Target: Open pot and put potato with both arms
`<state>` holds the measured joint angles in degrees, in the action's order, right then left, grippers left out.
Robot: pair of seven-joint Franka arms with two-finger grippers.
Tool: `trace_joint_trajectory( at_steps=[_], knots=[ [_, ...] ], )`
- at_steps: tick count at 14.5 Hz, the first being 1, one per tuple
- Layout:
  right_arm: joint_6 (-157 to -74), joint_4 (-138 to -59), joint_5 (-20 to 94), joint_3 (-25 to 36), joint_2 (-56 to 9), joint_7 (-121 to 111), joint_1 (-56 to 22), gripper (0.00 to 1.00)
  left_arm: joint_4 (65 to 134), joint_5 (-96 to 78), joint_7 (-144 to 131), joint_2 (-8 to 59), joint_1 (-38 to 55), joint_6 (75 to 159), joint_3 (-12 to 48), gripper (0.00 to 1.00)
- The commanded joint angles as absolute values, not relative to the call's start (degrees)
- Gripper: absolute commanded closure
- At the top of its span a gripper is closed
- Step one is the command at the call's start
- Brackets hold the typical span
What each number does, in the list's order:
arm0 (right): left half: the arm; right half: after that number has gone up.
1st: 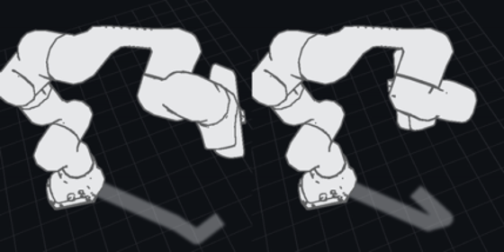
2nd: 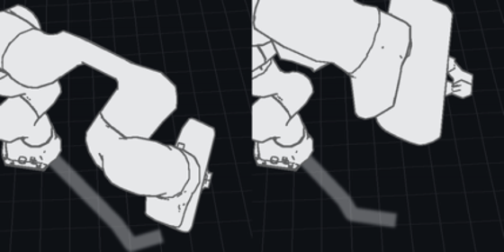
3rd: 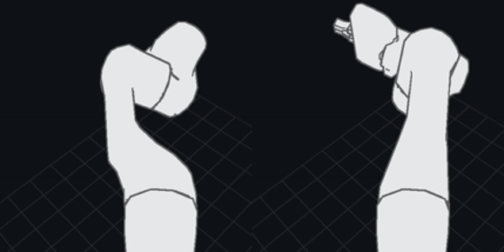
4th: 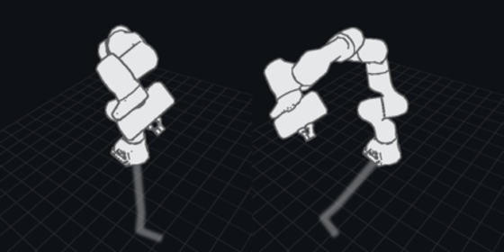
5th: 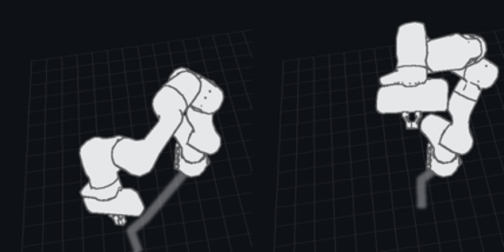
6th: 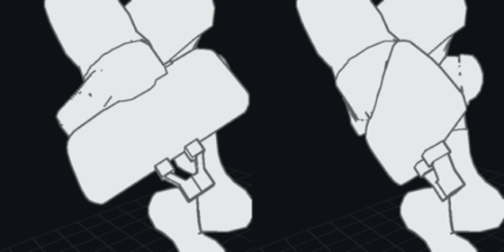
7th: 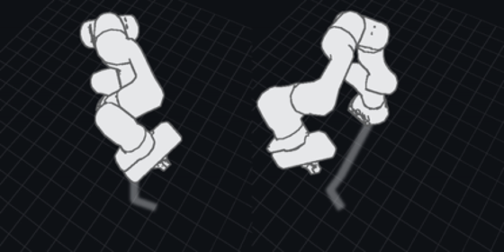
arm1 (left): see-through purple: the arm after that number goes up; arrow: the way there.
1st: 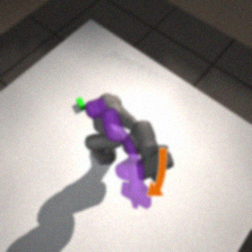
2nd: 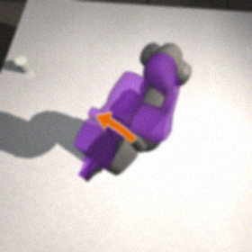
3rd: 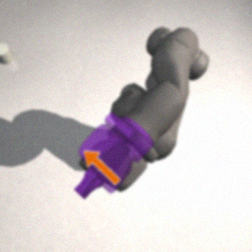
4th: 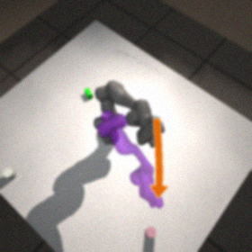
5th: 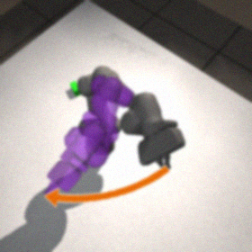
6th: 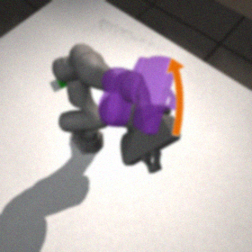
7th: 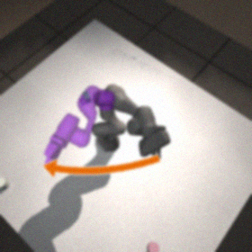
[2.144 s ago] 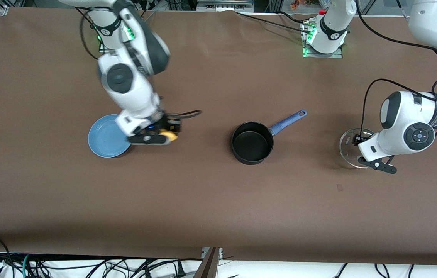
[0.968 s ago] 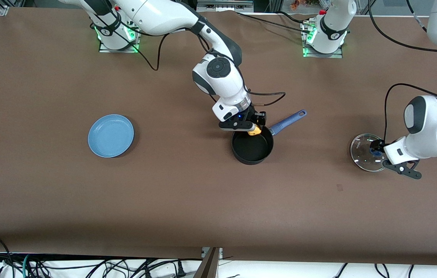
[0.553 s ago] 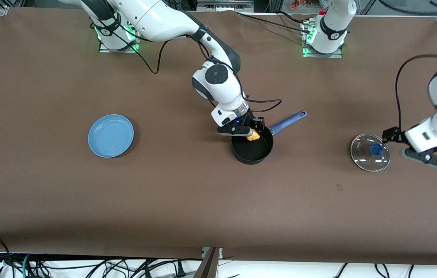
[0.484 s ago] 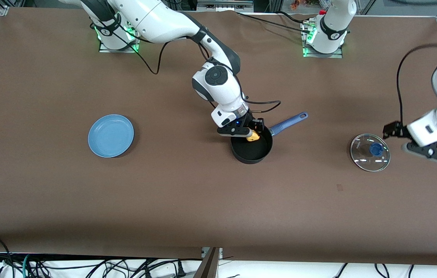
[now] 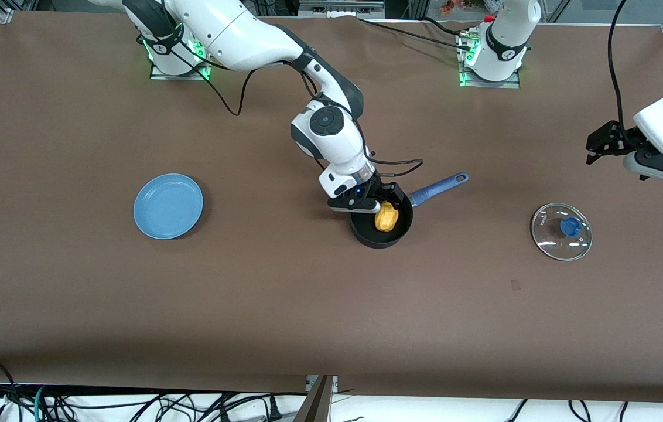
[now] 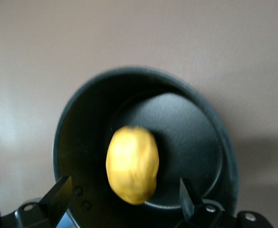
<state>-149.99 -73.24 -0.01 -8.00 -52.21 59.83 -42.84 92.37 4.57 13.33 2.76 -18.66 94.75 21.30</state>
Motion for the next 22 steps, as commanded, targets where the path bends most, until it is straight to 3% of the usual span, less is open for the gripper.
trace_joint_trajectory(
  at_steps=[1,3,6,8,12,15,18,20,22],
  knots=[
    [-138.57,-66.21,-0.17,-7.82,-50.54,59.15,-41.23,0.00,89.65,3.60,0.50,4.66,-18.02,93.25,23.81,0.00],
    [-128.98,-61.72,-0.18,-7.82,-50.45,55.05,-40.00,0.00,89.91,3.78,-3.85,4.66,-13.74,93.16,23.12,0.00],
    [-120.61,-61.17,-0.09,-8.08,-46.42,43.37,-35.61,0.00,90.17,3.52,-3.43,4.13,1.44,92.99,7.27,0.00],
    [-113.86,-61.08,-0.17,-7.91,-43.88,35.55,-33.15,0.00,90.70,2.64,-3.25,3.78,7.89,92.02,0.73,0.00],
    [-101.37,-61.17,-0.26,-8.00,-38.51,22.09,-26.73,0.00,92.19,2.46,-2.90,2.90,7.04,94.21,0.35,0.00],
    [-93.01,-61.17,-0.35,-7.30,-34.81,14.27,-21.20,0.00,96.75,-0.87,-2.90,-2.09,6.16,94.66,0.35,0.00],
    [-87.65,-61.35,-0.44,-4.06,-30.95,6.43,-19.34,0.00,97.39,-0.97,-2.81,-2.99,3.10,95.36,1.57,0.00],
    [-85.44,-61.70,-2.44,-2.82,-27.97,4.58,-18.03,0.00,97.12,-0.97,-2.90,-3.08,-1.73,95.10,6.30,0.00],
    [-85.34,-66.50,-4.04,-2.90,-23.32,4.74,-15.13,0.00,96.07,-0.88,-2.99,-2.38,-3.08,95.10,7.82,0.00]
  ],
)
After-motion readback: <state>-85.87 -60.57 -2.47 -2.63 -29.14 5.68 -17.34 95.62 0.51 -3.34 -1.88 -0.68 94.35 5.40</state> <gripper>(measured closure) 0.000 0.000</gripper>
